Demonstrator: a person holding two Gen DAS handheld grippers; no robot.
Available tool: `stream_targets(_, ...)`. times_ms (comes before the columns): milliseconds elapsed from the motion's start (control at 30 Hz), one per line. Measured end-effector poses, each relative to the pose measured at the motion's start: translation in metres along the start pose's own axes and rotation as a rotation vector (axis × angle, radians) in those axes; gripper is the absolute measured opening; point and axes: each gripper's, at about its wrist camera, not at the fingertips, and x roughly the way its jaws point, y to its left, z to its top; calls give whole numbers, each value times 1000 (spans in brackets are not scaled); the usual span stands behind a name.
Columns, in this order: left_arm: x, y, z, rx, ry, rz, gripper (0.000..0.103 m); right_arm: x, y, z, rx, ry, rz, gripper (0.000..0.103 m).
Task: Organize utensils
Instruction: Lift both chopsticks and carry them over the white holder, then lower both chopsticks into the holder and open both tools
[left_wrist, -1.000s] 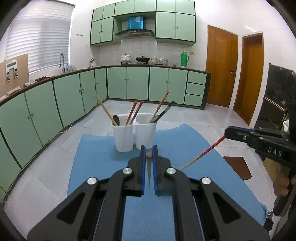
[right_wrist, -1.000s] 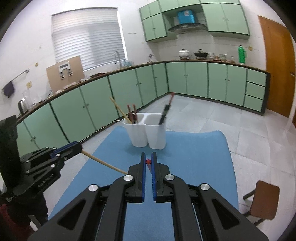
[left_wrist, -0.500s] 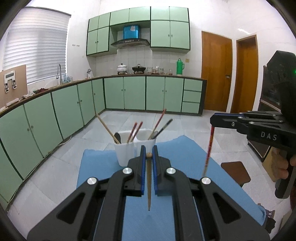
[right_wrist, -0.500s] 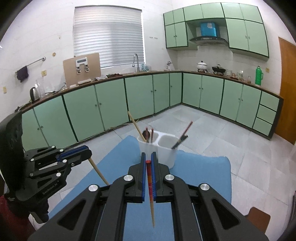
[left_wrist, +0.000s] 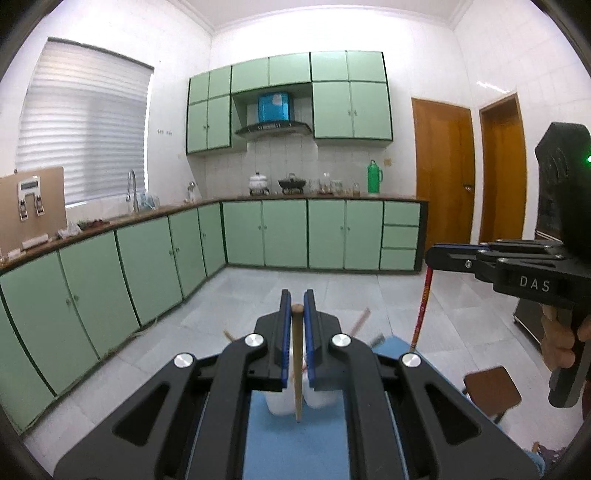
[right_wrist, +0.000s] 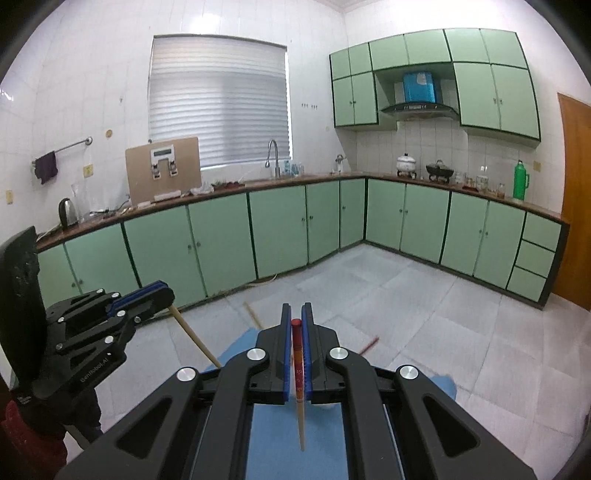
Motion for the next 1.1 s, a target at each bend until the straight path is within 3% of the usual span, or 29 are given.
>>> stream_targets(200, 30, 6, 28, 4, -47, 18, 6, 23, -10, 30, 8, -39, -7, 5)
stream_targets(400, 66, 7, 35, 2, -60, 9, 6, 55, -23, 43, 23, -69, -29, 5)
stream_targets(700, 122, 14, 4, -14, -5, 4, 6, 108, -41, 30, 41, -85, -45, 5)
stream_targets(1100, 166, 33, -33, -55, 110, -10, 7, 143, -52, -14, 66, 34, -36, 8)
